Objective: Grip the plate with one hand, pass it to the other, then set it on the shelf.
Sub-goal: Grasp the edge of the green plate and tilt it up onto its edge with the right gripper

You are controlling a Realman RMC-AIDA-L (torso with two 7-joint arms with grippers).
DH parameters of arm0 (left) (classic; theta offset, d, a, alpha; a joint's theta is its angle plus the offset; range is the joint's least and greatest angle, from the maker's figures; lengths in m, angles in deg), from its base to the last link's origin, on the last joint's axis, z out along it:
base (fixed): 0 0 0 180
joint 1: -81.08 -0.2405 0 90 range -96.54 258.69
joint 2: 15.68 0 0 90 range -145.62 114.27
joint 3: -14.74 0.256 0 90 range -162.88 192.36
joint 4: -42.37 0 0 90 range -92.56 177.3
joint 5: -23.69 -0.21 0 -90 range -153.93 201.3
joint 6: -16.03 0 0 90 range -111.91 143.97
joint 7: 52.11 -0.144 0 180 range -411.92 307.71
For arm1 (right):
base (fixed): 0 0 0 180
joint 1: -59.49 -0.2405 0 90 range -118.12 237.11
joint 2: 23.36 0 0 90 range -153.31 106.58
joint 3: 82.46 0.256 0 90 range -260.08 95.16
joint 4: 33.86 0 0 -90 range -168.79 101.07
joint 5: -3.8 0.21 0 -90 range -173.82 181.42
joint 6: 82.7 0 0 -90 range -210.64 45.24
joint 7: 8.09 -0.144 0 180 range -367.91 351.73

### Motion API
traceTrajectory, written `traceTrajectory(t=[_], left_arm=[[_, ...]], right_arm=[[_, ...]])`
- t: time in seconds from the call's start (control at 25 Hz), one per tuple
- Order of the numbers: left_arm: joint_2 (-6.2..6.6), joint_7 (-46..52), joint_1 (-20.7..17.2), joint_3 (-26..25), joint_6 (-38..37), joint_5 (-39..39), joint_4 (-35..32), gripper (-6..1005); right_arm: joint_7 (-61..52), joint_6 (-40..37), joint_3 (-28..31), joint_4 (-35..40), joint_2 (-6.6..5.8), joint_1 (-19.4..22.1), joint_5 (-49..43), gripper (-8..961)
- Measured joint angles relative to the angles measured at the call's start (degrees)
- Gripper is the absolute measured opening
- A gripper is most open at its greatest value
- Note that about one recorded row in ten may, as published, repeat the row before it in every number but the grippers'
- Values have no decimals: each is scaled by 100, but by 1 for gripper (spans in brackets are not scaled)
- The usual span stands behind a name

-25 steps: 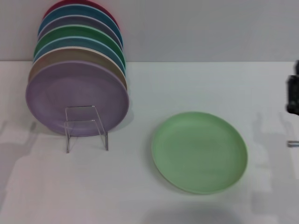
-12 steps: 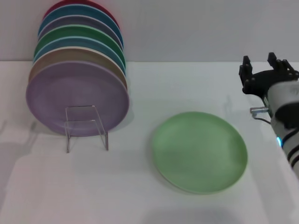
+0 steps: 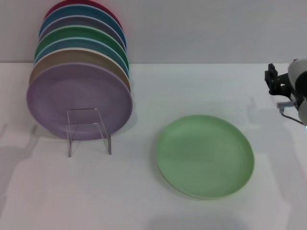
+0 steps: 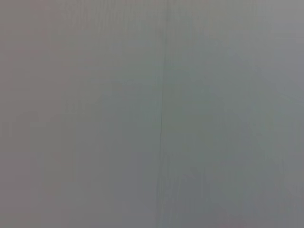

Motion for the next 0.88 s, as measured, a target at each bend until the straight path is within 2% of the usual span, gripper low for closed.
traceTrajectory(t=[0.12, 0.16, 0.2, 0.24, 0.28, 0.32, 0.48, 0.6, 0.68, 0.76, 0.84, 0.88], left_arm=[[0, 3, 7, 0, 4, -1, 1, 803], [0, 5, 16, 0, 6, -2, 0, 802], [0, 5, 16, 0, 6, -2, 0, 802], [0, 4, 22, 0, 7, -3, 0, 802], [0, 4, 25, 0, 8, -5, 0, 802], [0, 4, 25, 0, 8, -5, 0, 802], [0, 25, 22, 0, 13, -9, 3, 803], [-2, 30, 15, 0, 3, -8, 6, 803], [-6, 42, 10, 0, -1, -8, 10, 802], [-6, 45, 8, 0, -2, -6, 10, 802], [-8, 47, 4, 0, -3, 2, 10, 802], [-8, 48, 3, 0, -4, 2, 10, 803]], right_arm=[[212, 422, 277, 148, 6, -67, 333, 531], [211, 1013, 458, 380, 26, -97, 358, 531], [211, 1013, 458, 380, 26, -97, 358, 531], [211, 1356, 543, 506, 36, -108, 357, 531], [215, 1959, 728, 745, 54, -137, 356, 531], [215, 1959, 728, 745, 54, -137, 356, 531], [611, 2866, 1043, 907, 78, -160, 328, 531], [1131, 2732, 1024, 633, 98, -93, 297, 531], [1609, 2127, 901, 245, 115, -92, 257, 531], [1644, 1895, 836, 154, 107, -120, 203, 531], [1661, 1303, 648, -55, 91, -176, -17, 530], [1655, 514, 336, -276, 88, -234, -481, 530]])
